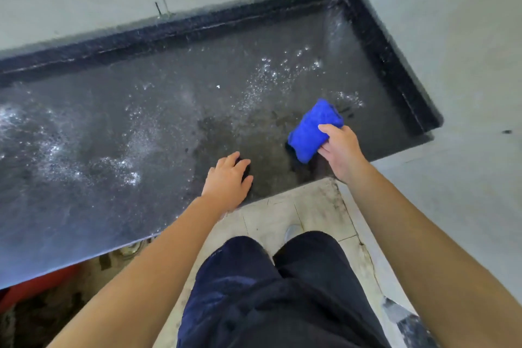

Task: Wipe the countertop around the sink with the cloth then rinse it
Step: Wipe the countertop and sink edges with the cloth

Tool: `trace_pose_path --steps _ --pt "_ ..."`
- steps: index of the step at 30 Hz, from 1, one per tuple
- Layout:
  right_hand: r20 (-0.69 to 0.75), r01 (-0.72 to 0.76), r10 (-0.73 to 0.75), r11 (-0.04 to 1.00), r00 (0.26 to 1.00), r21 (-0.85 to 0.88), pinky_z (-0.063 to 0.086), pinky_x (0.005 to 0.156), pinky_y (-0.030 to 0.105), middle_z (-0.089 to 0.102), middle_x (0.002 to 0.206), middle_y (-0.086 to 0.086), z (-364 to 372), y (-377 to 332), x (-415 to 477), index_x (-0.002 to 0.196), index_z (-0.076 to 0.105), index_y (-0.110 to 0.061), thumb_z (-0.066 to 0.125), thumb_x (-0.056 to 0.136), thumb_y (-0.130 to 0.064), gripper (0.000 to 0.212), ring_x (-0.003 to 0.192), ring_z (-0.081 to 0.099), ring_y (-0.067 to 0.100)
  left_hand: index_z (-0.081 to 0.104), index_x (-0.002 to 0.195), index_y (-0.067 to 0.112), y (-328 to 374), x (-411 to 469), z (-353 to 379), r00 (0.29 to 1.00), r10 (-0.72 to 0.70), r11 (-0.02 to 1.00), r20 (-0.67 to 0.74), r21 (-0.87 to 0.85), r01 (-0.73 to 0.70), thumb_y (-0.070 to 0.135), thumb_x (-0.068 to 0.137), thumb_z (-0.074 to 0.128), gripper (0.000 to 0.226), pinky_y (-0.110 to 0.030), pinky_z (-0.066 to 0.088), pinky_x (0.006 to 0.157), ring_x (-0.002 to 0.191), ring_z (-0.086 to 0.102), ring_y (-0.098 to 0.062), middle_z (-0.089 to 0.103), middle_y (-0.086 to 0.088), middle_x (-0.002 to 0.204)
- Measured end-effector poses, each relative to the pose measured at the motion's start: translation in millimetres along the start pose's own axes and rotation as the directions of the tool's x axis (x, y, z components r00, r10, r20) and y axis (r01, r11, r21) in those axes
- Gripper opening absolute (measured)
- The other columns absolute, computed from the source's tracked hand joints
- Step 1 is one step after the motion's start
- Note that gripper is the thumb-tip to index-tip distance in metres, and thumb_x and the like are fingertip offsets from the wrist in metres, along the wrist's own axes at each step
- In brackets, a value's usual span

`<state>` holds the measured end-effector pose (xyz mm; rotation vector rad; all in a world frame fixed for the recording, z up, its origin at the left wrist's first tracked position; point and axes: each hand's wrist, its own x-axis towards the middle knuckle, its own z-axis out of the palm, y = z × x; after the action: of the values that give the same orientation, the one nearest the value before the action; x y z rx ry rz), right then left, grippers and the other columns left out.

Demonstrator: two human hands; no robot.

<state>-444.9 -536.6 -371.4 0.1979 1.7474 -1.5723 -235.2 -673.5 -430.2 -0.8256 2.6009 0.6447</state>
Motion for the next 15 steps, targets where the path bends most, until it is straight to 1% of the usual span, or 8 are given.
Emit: trace_pose_path --steps 1,3,6,9,12,13,14,15 --pt "-0.083 0.044 -0.045 0.999 0.996 -0.014 0.056 0.086 0.035 0.069 0.109 0.01 -15.6 -11.3 -1.0 0.105 0.061 -0.013 0.055 0.095 -0.009 0.012 0.1 0.067 0.023 0.033 0.154 0.023 10.7 5.9 -5.7 0.999 0.028 0.999 0.042 0.03 -0.03 0.044 0.104 0.04 0.054 -0.051 0.031 0.116 0.148 0.023 -0.03 0.02 -0.007 0.164" --pt "-0.233 0.137 -0.148 0.988 0.961 -0.065 0.057 0.086 0.036 0.07 0.105 0.005 -43.2 -28.6 -2.5 0.109 0.061 -0.011 0.061 0.086 -0.018 0.025 0.094 0.068 0.02 0.027 0.156 0.021 30.2 16.6 -14.4 0.993 0.074 0.994 0.096 0.075 -0.081 0.045 0.104 0.038 0.058 -0.051 0.03 0.116 0.149 0.02 -0.031 0.014 -0.009 0.166" --pt "-0.365 0.274 -0.298 0.954 0.882 -0.118 0.054 0.077 0.025 0.066 0.118 0.003 -74.0 -50.5 -12.5 0.127 0.053 -0.012 0.057 0.094 -0.014 0.034 0.094 0.065 0.015 0.021 0.158 0.019 58.5 29.7 -26.7 0.983 0.128 0.983 0.13 0.113 -0.143 0.046 0.105 0.037 0.061 -0.052 0.03 0.117 0.151 0.015 -0.031 0.01 -0.009 0.167" --pt "-0.437 0.306 -0.413 0.905 0.799 -0.297 0.048 0.093 0.033 0.06 0.129 0.003 -91.9 -63.5 -12.9 0.141 0.045 -0.014 0.052 0.1 -0.019 0.042 0.109 0.06 0.022 0.018 0.159 0.019 82.0 42.6 -36.5 0.976 0.153 0.978 0.153 0.117 -0.171 0.047 0.105 0.035 0.063 -0.052 0.028 0.117 0.151 0.013 -0.031 0.008 -0.008 0.167" --pt "-0.34 0.337 -0.57 0.767 0.748 -0.545 0.043 0.094 0.031 0.056 0.125 -0.003 -96.5 -56.9 -5.5 0.147 0.041 -0.013 0.045 0.105 -0.022 0.043 0.106 0.055 0.019 0.017 0.159 0.02 99.5 59.1 -39.3 0.976 0.158 0.976 0.152 0.124 -0.178 0.048 0.105 0.034 0.063 -0.052 0.027 0.117 0.152 0.012 -0.031 0.007 -0.007 0.167" --pt "-0.24 0.356 -0.621 0.677 0.746 -0.645 0.043 0.1 0.034 0.056 0.129 -0.003 -100.0 -47.3 2.7 0.148 0.041 -0.015 0.046 0.105 -0.022 0.044 0.114 0.055 0.021 0.017 0.159 0.02 105.1 65.4 -38.4 0.976 0.156 0.977 0.151 0.122 -0.175 0.048 0.105 0.034 0.063 -0.052 0.027 0.118 0.152 0.012 -0.03 0.006 -0.007 0.167" --pt "-0.088 0.357 -0.631 0.543 0.771 -0.76 0.04 0.11 0.042 0.054 0.14 0.001 -103.8 -33.9 13.2 0.149 0.042 -0.017 0.048 0.104 -0.024 0.046 0.128 0.05 0.026 0.017 0.159 0.02 110.4 71.7 -36.8 0.977 0.15 0.979 0.15 0.117 -0.169 0.047 0.105 0.035 0.063 -0.052 0.026 0.118 0.152 0.011 -0.03 0.006 -0.007 0.167" --pt "0.073 0.327 -0.54 0.391 0.838 -0.86 0.029 0.119 0.048 0.045 0.152 0.006 -108.2 -18.7 23.9 0.15 0.042 -0.019 0.049 0.104 -0.029 0.048 0.143 0.037 0.031 0.018 0.158 0.02 115.2 78.0 -34.2 0.979 0.142 0.981 0.147 0.111 -0.159 0.047 0.105 0.035 0.063 -0.053 0.026 0.118 0.153 0.01 -0.03 0.006 -0.007 0.167"
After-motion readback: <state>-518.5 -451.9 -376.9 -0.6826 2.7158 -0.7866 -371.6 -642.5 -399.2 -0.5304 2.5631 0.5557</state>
